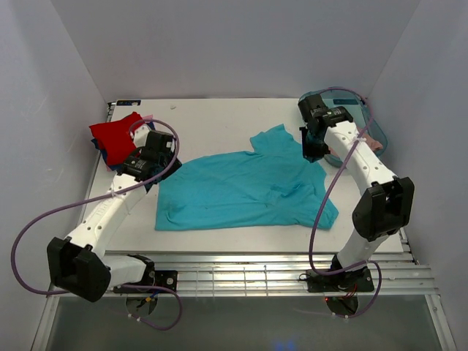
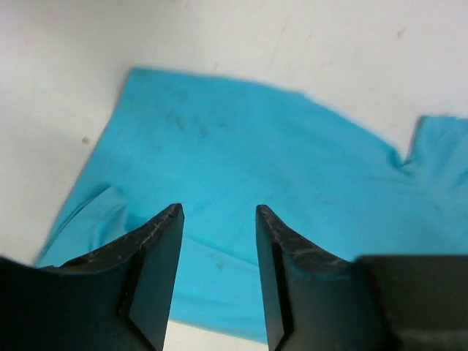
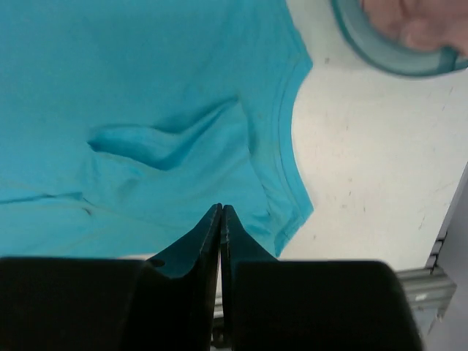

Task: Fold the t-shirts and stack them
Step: Fold the flattened tshirt in 1/3 of the way, then grap the side of the flattened tshirt furthest away from the robot with both arms

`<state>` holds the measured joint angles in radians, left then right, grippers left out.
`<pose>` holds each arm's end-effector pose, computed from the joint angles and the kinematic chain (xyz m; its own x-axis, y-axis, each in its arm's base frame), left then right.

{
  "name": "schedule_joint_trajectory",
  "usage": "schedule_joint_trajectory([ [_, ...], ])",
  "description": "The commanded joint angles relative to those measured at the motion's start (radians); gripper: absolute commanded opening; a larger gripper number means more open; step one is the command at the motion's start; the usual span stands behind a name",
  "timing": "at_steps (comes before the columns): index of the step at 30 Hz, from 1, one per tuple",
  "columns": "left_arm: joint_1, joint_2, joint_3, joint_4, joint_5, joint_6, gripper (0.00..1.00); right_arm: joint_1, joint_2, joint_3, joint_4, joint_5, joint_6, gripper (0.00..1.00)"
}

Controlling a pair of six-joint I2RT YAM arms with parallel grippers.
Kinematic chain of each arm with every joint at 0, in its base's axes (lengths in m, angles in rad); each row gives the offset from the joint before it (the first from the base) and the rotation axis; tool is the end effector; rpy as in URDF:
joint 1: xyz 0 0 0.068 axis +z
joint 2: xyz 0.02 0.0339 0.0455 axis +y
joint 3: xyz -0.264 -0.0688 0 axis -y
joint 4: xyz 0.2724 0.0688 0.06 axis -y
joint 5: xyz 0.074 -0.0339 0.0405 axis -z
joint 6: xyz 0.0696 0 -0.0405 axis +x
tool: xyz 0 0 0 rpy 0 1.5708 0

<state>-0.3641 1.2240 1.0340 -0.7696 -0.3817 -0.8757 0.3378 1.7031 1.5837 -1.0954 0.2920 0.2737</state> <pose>0.2789 -0.0786 0.2558 -0.5905 -0.5377 -0.6018 -0.5040 0.8281 -0.2453 0.3665 0.1075 0.2705 -0.9116 -0.0459 -0.4085 0.0246 0.9859 -0.1656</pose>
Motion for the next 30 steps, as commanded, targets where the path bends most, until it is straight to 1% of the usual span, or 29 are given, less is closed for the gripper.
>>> schedule_joint_trajectory([
  [1,0.002,0.057,0.101,0.018,-0.057,0.082,0.57,0.006,-0.019,0.105,0.006,0.025,-0.034,0.08],
  [2,0.002,0.078,0.112,0.024,-0.066,0.113,0.74,0.006,-0.008,0.114,0.023,0.032,-0.047,0.08],
  [4,0.013,0.161,0.139,0.035,-0.082,0.136,0.81,0.006,0.044,0.137,0.057,0.041,-0.056,0.08],
  [6,0.024,0.253,0.167,0.036,-0.08,0.167,0.83,0.006,0.096,0.197,0.068,0.035,-0.071,0.09],
  [7,0.033,0.284,0.176,0.038,-0.077,0.176,0.83,0.006,0.151,0.223,0.075,0.026,-0.082,0.09],
  [9,0.043,0.353,0.192,0.042,-0.079,0.19,0.83,0.004,0.211,0.323,0.08,0.033,-0.102,0.09],
  [13,0.073,0.417,0.204,0.067,-0.085,0.216,0.83,-0.003,0.378,0.511,0.115,0.042,-0.142,0.09],
  [16,0.094,0.448,0.219,0.072,-0.077,0.225,0.83,-0.042,0.458,0.587,0.173,-0.034,-0.12,0.11],
  [19,0.109,0.462,0.228,0.078,-0.071,0.236,0.83,-0.065,0.52,0.616,0.256,-0.091,-0.122,0.15],
  [20,0.114,0.466,0.23,0.078,-0.068,0.236,0.83,-0.071,0.535,0.618,0.3,-0.1,-0.123,0.16],
  [24,0.128,0.494,0.239,0.084,-0.082,0.247,0.83,-0.074,0.587,0.61,0.385,-0.122,-0.142,0.23],
  [27,0.143,0.523,0.247,0.09,-0.079,0.251,0.82,-0.08,0.632,0.616,0.403,-0.171,-0.123,0.24],
  [30,0.152,0.561,0.254,0.096,-0.074,0.264,0.81,-0.08,0.623,0.57,0.431,-0.203,-0.114,0.25],
])
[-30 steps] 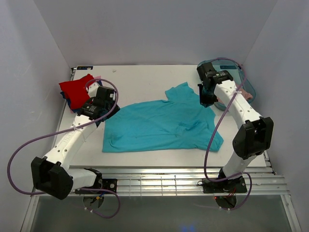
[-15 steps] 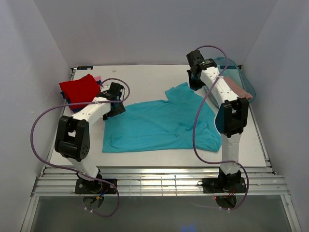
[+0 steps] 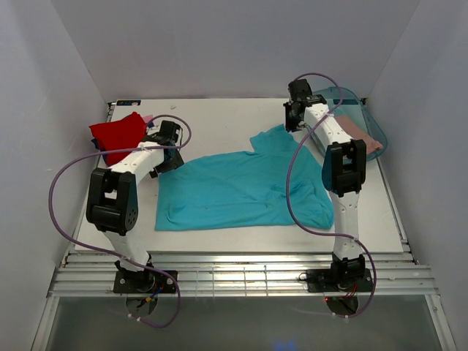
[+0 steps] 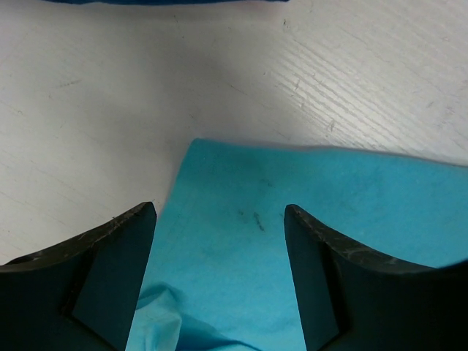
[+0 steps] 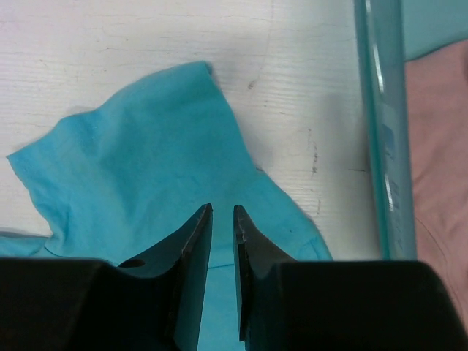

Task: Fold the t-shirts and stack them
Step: Grap the side of the flattened tshirt furthest away from the robot with both arms

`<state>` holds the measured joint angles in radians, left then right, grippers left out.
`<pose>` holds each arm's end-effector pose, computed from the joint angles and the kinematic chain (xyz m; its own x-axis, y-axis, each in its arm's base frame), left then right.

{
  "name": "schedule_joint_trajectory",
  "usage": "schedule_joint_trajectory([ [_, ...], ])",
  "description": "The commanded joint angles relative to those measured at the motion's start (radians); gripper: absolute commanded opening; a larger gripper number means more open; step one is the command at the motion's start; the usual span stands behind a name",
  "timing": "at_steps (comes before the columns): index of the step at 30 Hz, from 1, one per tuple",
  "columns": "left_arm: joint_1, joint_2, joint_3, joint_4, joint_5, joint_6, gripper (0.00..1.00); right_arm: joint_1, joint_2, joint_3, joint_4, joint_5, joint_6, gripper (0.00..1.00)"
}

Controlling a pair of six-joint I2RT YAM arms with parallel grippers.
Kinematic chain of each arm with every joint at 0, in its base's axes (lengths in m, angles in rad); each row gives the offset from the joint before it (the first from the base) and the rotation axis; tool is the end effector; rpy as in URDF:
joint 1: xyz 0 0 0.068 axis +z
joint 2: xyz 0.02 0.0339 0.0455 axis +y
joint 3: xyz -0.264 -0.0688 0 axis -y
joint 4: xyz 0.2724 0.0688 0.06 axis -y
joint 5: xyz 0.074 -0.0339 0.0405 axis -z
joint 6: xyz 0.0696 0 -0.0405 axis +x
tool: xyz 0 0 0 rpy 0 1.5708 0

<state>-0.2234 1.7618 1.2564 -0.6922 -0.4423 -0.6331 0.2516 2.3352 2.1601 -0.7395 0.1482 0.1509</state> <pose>0.3844 -0.0568 0.1658 -0.7605 -0.3756 -0.5297 -0.4985 0.8604 0.1056 0.5532 0.1316 0.2025 -0.7826 -0.0476 -0.6208 -0.0418 0.9988 -0.0239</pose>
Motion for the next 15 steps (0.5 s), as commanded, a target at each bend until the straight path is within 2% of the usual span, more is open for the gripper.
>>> schedule_joint_trajectory([
  [1,0.013,0.033,0.034,0.017,-0.01,0.021,0.81,0.006,-0.014,-0.022,0.093,-0.059,0.01,0.25],
  [12,0.024,0.139,0.04,0.099,0.013,0.03,0.79,0.006,-0.059,-0.095,0.114,-0.085,-0.027,0.24],
  [13,0.024,0.149,0.047,0.099,0.016,0.032,0.68,0.006,-0.062,-0.101,0.115,-0.09,-0.028,0.24],
  [15,0.025,0.149,0.049,0.1,0.019,0.029,0.58,0.006,-0.062,-0.115,0.117,-0.093,-0.028,0.24],
])
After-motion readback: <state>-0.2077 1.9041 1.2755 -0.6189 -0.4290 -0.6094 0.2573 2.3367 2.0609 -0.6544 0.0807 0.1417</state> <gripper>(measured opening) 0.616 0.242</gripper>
